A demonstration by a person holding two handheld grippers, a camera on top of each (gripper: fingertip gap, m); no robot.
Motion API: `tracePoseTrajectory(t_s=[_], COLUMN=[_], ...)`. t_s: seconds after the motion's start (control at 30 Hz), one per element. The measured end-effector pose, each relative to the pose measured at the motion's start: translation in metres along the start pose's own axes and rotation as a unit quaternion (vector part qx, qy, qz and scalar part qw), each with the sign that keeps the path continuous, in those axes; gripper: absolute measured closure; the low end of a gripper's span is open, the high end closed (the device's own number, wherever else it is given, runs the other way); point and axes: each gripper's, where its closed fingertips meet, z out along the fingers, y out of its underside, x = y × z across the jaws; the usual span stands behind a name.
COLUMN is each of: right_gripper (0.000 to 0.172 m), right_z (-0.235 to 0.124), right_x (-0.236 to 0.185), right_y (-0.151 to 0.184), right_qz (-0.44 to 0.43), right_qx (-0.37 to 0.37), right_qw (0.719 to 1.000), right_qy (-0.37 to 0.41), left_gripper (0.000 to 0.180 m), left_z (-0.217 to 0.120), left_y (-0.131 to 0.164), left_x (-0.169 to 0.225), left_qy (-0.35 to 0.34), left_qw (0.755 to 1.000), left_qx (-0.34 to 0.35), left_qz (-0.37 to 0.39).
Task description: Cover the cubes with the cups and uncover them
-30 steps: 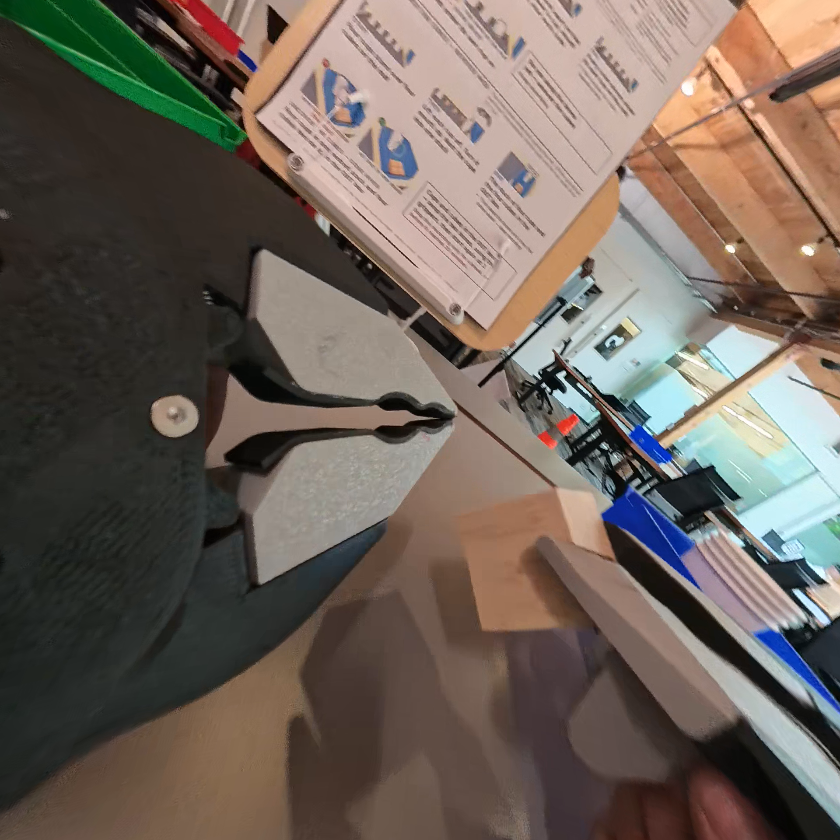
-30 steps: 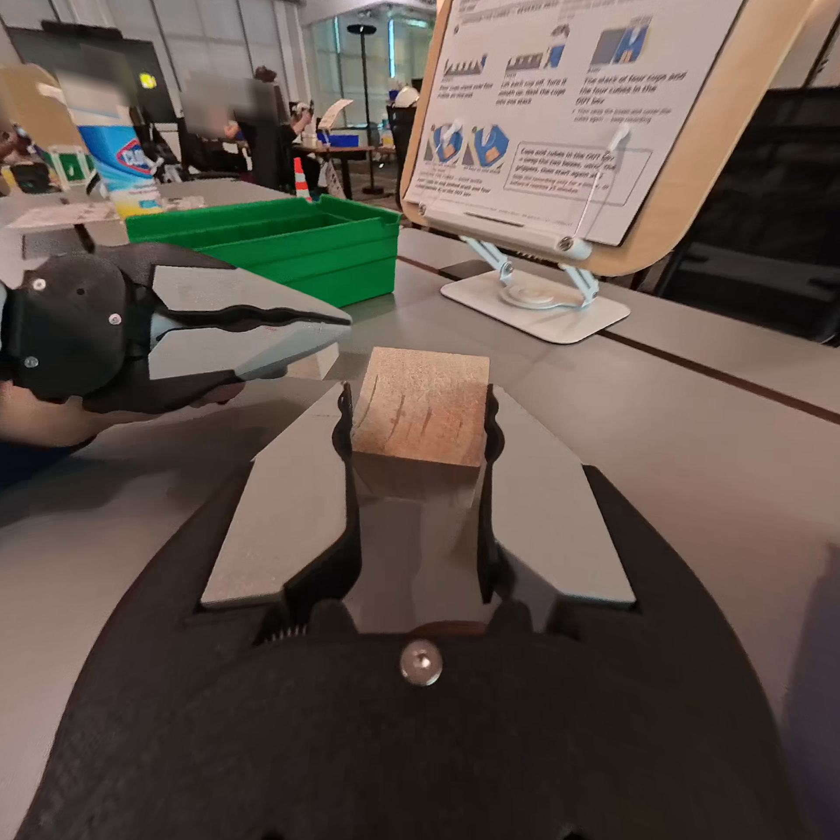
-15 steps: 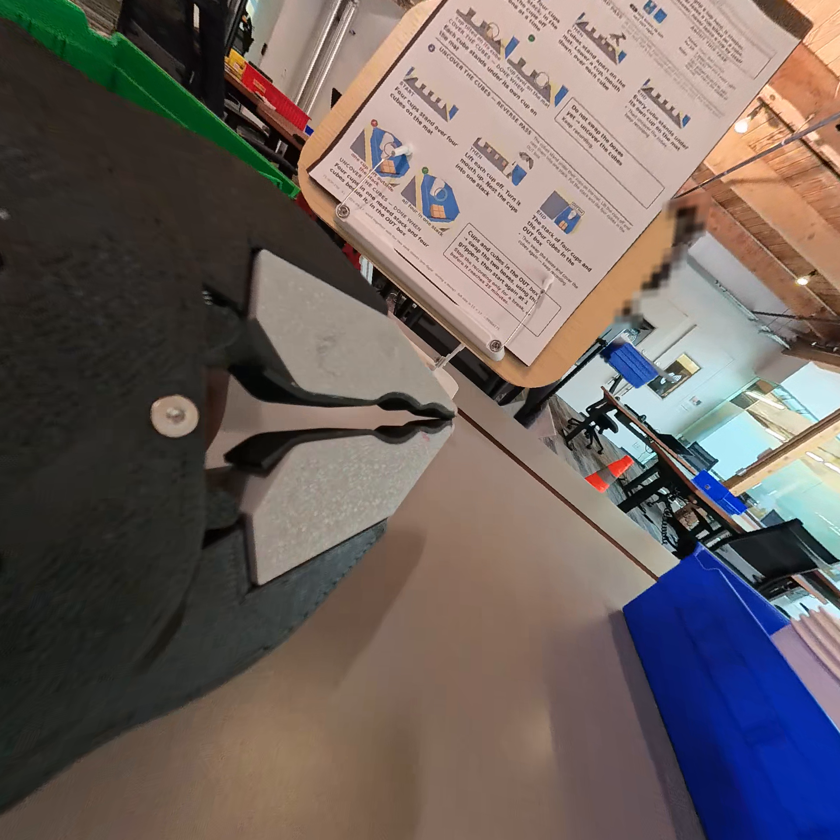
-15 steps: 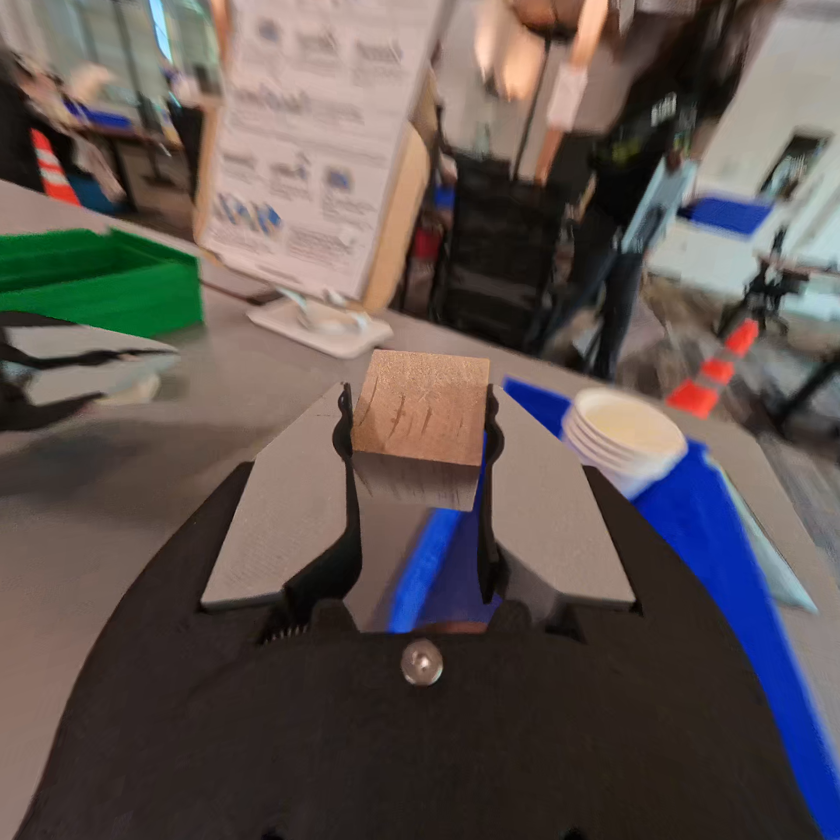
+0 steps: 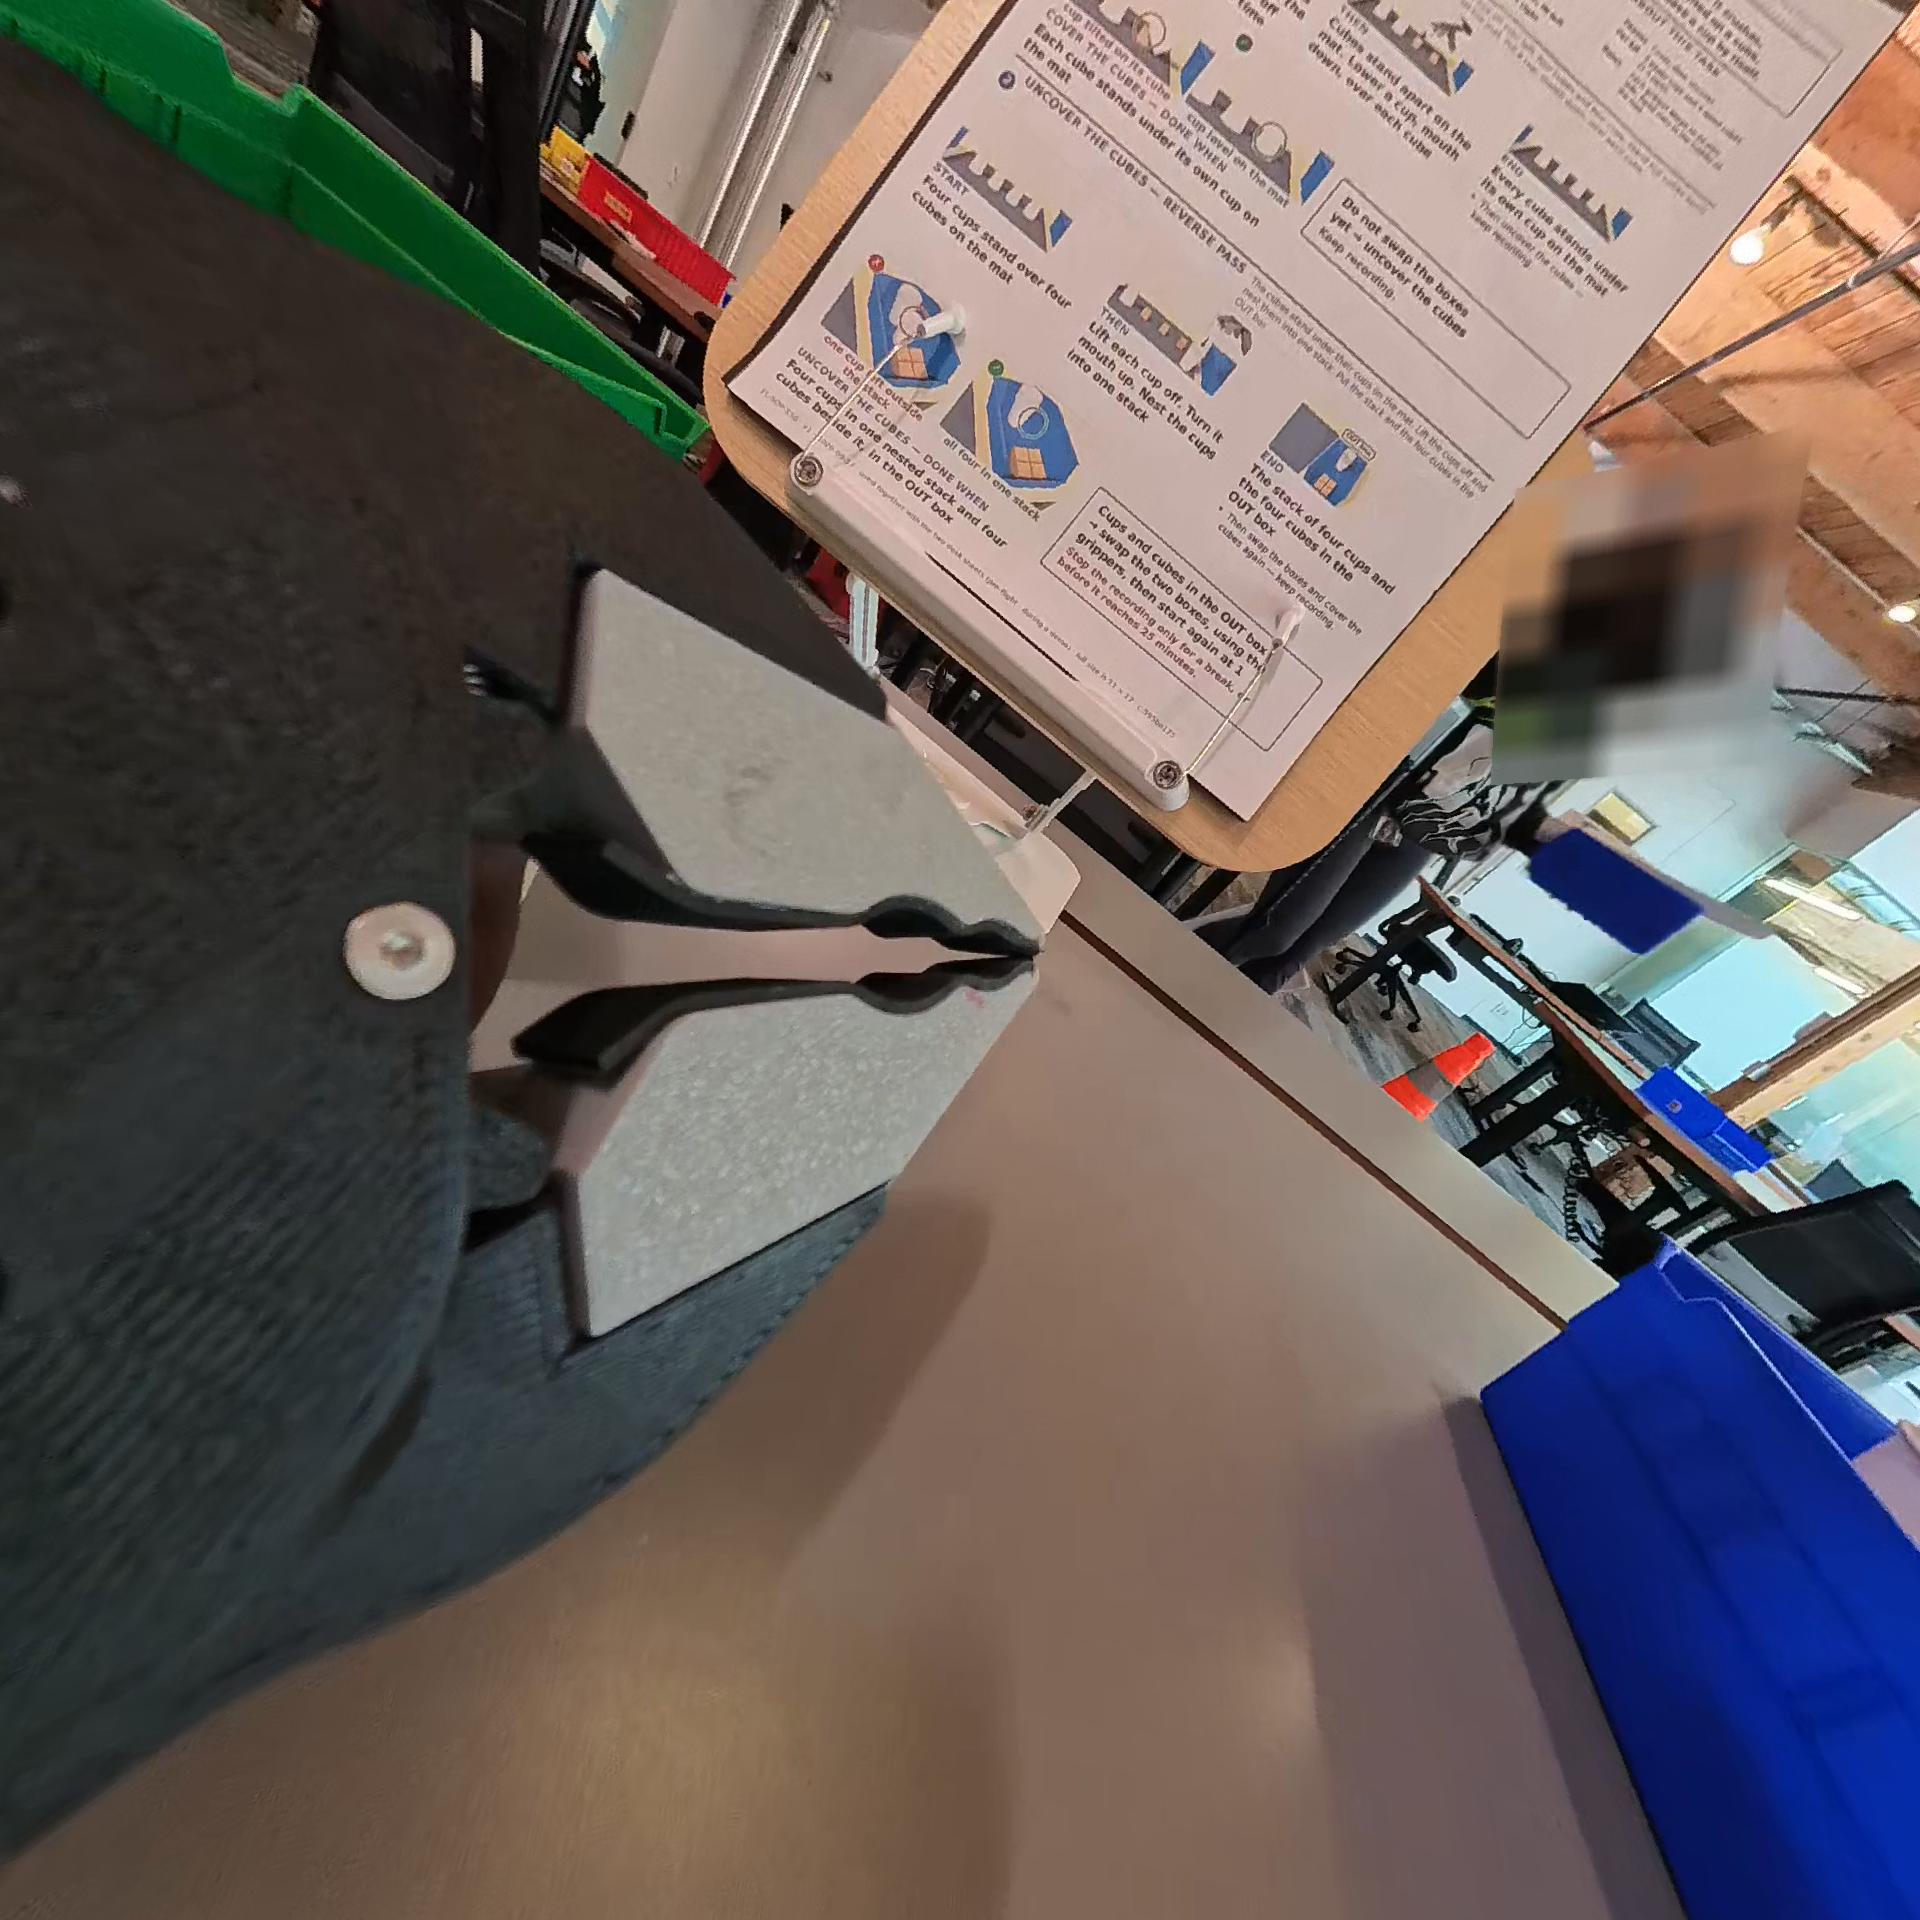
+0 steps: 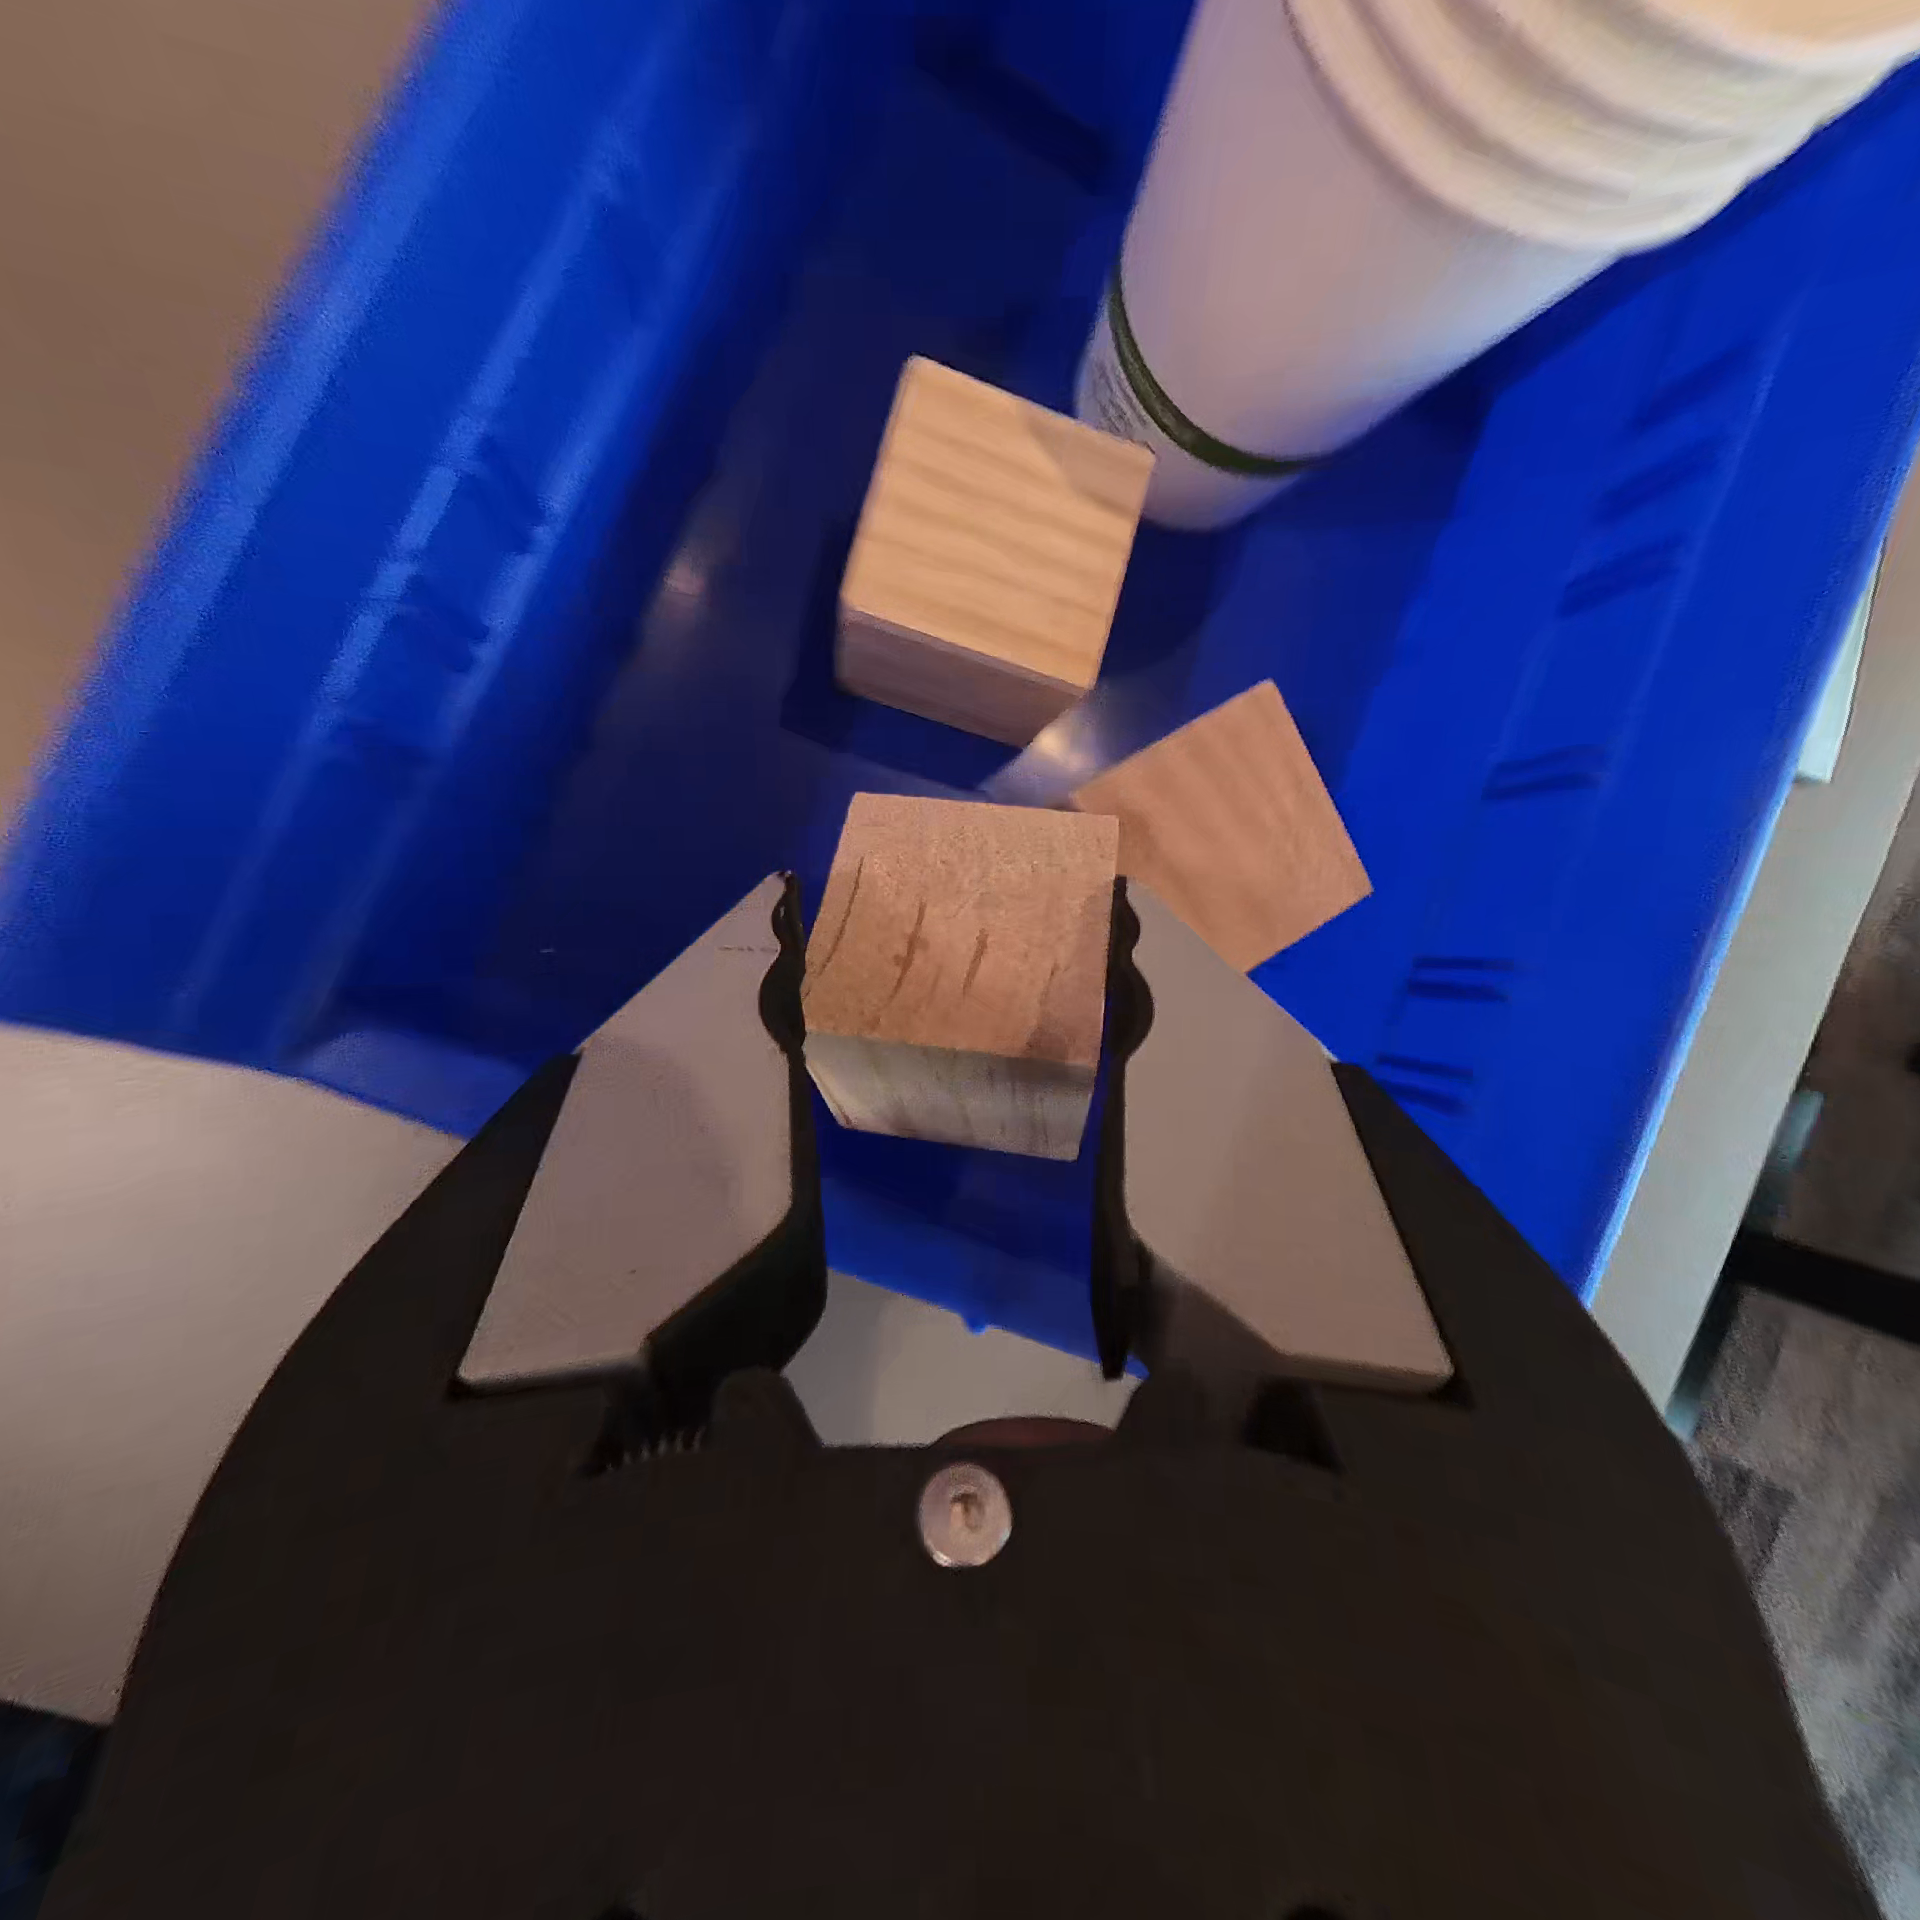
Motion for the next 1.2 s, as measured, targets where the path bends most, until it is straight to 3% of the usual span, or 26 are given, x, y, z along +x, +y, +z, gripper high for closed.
tracePoseTrajectory(t_s=[0.23,0.33,0.47,0.6,0.7,0.8,0.87,1.03,1.2], right_gripper=[0.118,0.12,0.121,0.119,0.117,0.116,0.122,0.127,0.134], right_z=[0.013,-0.004,-0.037,-0.077,-0.09,-0.067,-0.036,0.034,0.03], right_x=[0.03,0.035,0.018,-0.047,-0.13,-0.211,-0.243,-0.265,-0.281], right_y=[0.003,-0.005,-0.03,-0.081,-0.114,-0.136,-0.154,-0.192,-0.194], right_qz=[0.046,0.03,0.038,0.025,-0.04,-0.09,-0.09,-0.069,-0.093], right_qx=[0.005,0.041,0.118,0.244,0.316,0.33,0.344,0.362,0.396], right_qw=[0.999,0.997,0.991,0.969,0.942,0.923,0.917,0.918,0.897], right_qy=[0.02,0.062,0.049,-0.032,-0.11,-0.176,-0.182,-0.146,-0.176], left_gripper=[0.18,0.18,0.18,0.18,0.157,0.134,0.125,0.128,0.139], left_z=[0.001,0.003,0.005,0.004,0.0,-0.003,-0.003,-0.003,-0.016], left_y=[0.005,0.012,0.022,0.025,0.007,-0.005,-0.006,-0.005,-0.01], left_x=[-0.005,-0.01,-0.015,-0.023,-0.02,-0.02,-0.019,-0.016,-0.037], left_qy=[-0.004,-0.007,-0.016,-0.023,0.013,0.038,0.046,0.055,0.071], left_qw=[1.0,0.999,0.997,0.994,0.986,0.972,0.967,0.965,0.96], left_qx=[-0.012,-0.027,-0.05,-0.057,-0.001,0.031,0.032,0.028,0.022], left_qz=[-0.013,-0.039,-0.057,-0.089,-0.166,-0.231,-0.25,-0.257,-0.271])
